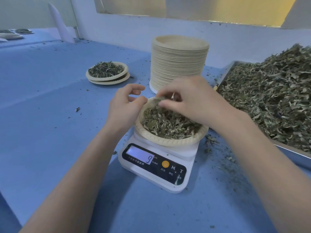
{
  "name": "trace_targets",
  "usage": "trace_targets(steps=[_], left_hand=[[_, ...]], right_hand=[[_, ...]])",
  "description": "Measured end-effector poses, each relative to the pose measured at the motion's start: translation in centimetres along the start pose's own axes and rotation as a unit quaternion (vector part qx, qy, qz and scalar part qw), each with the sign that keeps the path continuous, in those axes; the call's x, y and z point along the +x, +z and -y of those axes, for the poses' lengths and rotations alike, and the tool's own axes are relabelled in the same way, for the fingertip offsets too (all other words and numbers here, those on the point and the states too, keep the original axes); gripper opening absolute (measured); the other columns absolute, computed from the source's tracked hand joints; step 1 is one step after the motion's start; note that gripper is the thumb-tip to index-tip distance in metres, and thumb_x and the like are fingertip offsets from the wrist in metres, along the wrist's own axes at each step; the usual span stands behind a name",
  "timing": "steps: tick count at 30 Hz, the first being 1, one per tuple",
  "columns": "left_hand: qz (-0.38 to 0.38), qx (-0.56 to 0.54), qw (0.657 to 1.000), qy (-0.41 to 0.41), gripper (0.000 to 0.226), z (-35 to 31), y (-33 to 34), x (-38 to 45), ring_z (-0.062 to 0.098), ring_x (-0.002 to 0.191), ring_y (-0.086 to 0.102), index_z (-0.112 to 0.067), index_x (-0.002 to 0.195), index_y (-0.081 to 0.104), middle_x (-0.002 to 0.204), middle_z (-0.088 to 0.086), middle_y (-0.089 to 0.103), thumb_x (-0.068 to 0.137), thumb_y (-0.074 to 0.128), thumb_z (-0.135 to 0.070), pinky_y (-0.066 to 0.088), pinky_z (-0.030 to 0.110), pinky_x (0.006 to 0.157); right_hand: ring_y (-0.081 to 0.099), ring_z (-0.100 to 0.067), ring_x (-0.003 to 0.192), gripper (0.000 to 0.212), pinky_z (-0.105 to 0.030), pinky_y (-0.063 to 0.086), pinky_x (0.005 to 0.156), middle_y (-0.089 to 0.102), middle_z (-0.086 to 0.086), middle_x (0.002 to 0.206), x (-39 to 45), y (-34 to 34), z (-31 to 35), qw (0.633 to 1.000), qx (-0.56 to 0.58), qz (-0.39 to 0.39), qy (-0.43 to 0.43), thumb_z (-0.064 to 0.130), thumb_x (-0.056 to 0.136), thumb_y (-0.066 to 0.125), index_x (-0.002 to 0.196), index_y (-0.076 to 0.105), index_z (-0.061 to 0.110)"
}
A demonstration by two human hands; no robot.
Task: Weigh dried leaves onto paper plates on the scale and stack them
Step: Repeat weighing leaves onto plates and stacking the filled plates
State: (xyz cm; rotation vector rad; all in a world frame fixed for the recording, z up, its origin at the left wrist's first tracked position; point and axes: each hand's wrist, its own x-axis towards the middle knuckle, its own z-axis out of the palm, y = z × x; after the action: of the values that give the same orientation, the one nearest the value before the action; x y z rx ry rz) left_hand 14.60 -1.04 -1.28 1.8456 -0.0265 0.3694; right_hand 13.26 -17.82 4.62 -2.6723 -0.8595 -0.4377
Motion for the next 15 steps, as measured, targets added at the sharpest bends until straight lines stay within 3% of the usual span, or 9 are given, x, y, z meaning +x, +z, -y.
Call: trace_targets(steps=[3, 5, 8, 11, 15], left_hand=[[0.001, -0.002, 1.000, -0.005, 0.029, 0.0, 0.0, 0.0, 0.006, 0.082, 0.054, -0.034, 0.099, 0.063, 0.099, -0.014, 0.055, 0.071, 0.059, -0.028, 0.040, 0.024, 0.070], [0.000, 0.000, 1.000, -0.004, 0.026, 0.1, 0.0, 0.0, 0.007, 0.084, 0.055, -0.033, 0.101, 0.063, 0.100, -0.013, 0.055, 0.076, 0.060, -0.024, 0.040, 0.024, 0.071], [-0.004, 0.009, 1.000, 0.001, 0.024, 0.2, 0.1, 0.1, 0.008, 0.086, 0.055, -0.033, 0.101, 0.063, 0.102, -0.012, 0.055, 0.083, 0.059, -0.017, 0.039, 0.024, 0.071], [-0.005, 0.012, 1.000, 0.003, 0.024, 0.2, 0.1, 0.1, 0.008, 0.086, 0.056, -0.033, 0.101, 0.063, 0.103, -0.011, 0.056, 0.084, 0.059, -0.016, 0.039, 0.025, 0.072], [0.001, 0.011, 1.000, 0.009, 0.024, 0.3, 0.0, 0.1, 0.008, 0.088, 0.056, -0.035, 0.099, 0.062, 0.105, -0.010, 0.056, 0.084, 0.059, -0.017, 0.040, 0.025, 0.072]], right_hand=[[0.043, 0.002, 0.070, 0.020, -0.004, 0.031, 0.068, 0.053, 0.018, 0.082, -0.1, -1.0, -0.2, 0.995, 0.036, -0.096, 0.015, 0.029, 0.086, 0.067, 0.105, 0.072, 0.024], [0.044, 0.005, 0.079, 0.020, -0.005, 0.033, 0.071, 0.053, 0.019, 0.081, -0.3, -1.5, -0.4, 0.991, 0.048, -0.122, 0.026, 0.029, 0.086, 0.067, 0.104, 0.072, 0.025], [0.048, 0.003, 0.078, 0.022, -0.009, 0.037, 0.074, 0.056, 0.016, 0.082, -0.4, -1.9, -0.7, 0.988, 0.065, -0.131, 0.043, 0.031, 0.085, 0.068, 0.106, 0.072, 0.026], [0.049, 0.002, 0.067, 0.023, -0.003, 0.036, 0.073, 0.058, 0.016, 0.085, -0.4, -2.1, -1.0, 0.988, 0.064, -0.126, 0.059, 0.032, 0.084, 0.069, 0.107, 0.071, 0.029], [0.051, 0.005, 0.067, 0.023, -0.001, 0.035, 0.071, 0.057, 0.017, 0.082, -0.4, -2.2, -1.2, 0.987, 0.068, -0.131, 0.070, 0.032, 0.083, 0.070, 0.106, 0.071, 0.029]])
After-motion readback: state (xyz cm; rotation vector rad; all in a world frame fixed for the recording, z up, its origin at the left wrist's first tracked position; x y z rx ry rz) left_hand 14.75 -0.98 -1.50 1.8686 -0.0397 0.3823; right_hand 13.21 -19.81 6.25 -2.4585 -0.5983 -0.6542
